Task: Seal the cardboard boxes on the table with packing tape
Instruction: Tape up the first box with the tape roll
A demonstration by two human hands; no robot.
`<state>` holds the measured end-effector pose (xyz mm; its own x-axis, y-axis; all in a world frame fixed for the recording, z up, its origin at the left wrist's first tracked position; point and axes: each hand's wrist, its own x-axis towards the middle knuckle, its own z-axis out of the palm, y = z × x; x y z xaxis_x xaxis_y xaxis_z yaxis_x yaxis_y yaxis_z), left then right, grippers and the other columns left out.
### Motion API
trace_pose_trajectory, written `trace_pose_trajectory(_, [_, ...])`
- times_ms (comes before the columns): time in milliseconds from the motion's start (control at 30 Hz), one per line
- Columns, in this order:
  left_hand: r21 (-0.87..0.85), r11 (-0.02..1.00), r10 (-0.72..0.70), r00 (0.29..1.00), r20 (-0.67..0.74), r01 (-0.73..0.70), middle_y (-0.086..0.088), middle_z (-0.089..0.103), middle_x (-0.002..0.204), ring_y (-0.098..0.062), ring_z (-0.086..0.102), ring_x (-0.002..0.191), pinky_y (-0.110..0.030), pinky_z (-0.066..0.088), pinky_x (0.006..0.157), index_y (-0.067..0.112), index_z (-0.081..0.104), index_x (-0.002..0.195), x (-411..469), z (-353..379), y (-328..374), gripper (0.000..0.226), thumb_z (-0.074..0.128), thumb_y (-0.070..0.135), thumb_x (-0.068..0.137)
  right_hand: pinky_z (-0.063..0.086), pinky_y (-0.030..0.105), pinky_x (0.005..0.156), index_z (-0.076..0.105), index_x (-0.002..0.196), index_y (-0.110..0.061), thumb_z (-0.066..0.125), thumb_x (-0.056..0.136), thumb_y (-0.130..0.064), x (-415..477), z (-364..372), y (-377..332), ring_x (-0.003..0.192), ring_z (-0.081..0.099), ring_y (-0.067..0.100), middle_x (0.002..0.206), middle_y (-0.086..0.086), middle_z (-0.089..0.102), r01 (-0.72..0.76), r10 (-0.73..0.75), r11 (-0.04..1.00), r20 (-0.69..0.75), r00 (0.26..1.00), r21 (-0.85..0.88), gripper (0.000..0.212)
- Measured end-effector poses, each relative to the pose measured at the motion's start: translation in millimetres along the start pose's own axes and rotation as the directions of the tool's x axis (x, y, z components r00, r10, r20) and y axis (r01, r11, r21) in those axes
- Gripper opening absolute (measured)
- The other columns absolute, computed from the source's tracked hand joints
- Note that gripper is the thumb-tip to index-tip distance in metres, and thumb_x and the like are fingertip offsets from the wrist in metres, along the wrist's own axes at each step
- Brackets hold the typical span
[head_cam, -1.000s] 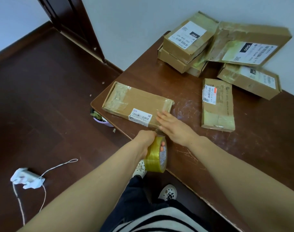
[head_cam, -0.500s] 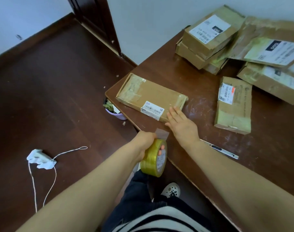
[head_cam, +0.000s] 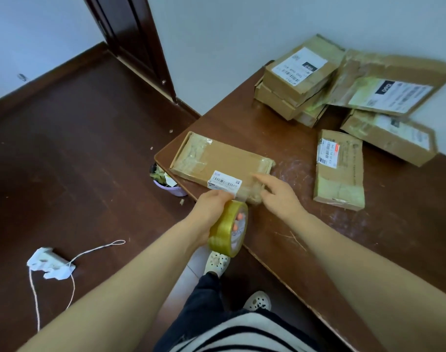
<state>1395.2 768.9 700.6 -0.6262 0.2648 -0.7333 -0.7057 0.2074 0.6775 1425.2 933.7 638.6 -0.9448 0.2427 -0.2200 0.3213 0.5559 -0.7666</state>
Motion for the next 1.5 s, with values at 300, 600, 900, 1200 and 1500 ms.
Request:
trace_pose_trajectory(300, [0.12,0.978,0.152,0.977,0.149,-0.17,-0.011,0.061,0.073,-0.022,0.059,0.063,-0.031,0.048,0.065,0.013,0.053,0.084,-5,29,21,0.011,0.063,0.013,0.088,0.052,0.042,0.081,0.069,0.074,-0.004,0.074,0.082,-0.022,-28,-28,-38,0.077,0.062,0.02,0.078,0.015,0.071,-0.253,0.357,0.76,-0.059,0.932,0.599,0.02])
trace_pose_trajectory(600, [0.112,0.933,0.286,0.895,0.343,-0.342,-0.01,0.063,0.097,-0.003,0.063,0.05,-0.018,0.05,0.044,0.01,0.03,0.141,-15,69,30,0.052,0.054,0.009,0.095,0.045,0.026,0.051,0.064,0.066,-0.02,0.069,0.085,-0.024,-43,-65,-41,0.051,0.055,0.005,0.067,0.004,0.067,-0.036,0.282,0.883,-0.466,0.839,0.468,0.021])
trace_pose_trajectory(900, [0.182,0.904,0.297,0.876,0.379,-0.386,-0.017,0.052,0.136,-0.029,0.051,0.124,-0.045,0.039,0.107,0.009,0.041,0.142,-19,103,29,0.057,0.064,0.019,0.091,0.052,0.025,0.052,0.062,0.063,-0.019,0.079,0.077,-0.029,-64,-92,-37,0.052,0.058,0.007,0.054,-0.008,0.061,-0.088,0.337,0.896,-0.536,0.774,0.435,0.024])
trace_pose_trajectory(1200, [0.11,0.892,0.351,0.826,0.441,-0.438,-0.009,0.062,0.11,-0.028,0.066,0.096,-0.047,0.055,0.085,0.033,0.048,0.105,-21,127,32,0.034,0.064,0.012,0.083,0.048,0.031,0.076,0.062,0.063,-0.026,0.069,0.087,-0.022,-94,-114,-34,0.085,0.061,0.02,0.079,-0.002,0.063,0.014,0.248,0.93,-0.656,0.713,0.367,0.025])
trace_pose_trajectory(1500, [0.118,0.899,0.3,0.79,0.534,-0.422,-0.023,0.066,0.107,-0.041,0.066,0.098,-0.059,0.05,0.088,0.019,0.048,0.093,-32,141,40,0.012,0.047,0.029,0.1,0.05,0.019,0.075,0.074,0.087,-0.014,0.068,0.088,-0.019,-112,-134,-34,0.08,0.063,0.006,0.083,-0.008,0.068,-0.004,0.204,0.954,-0.637,0.743,0.301,0.008])
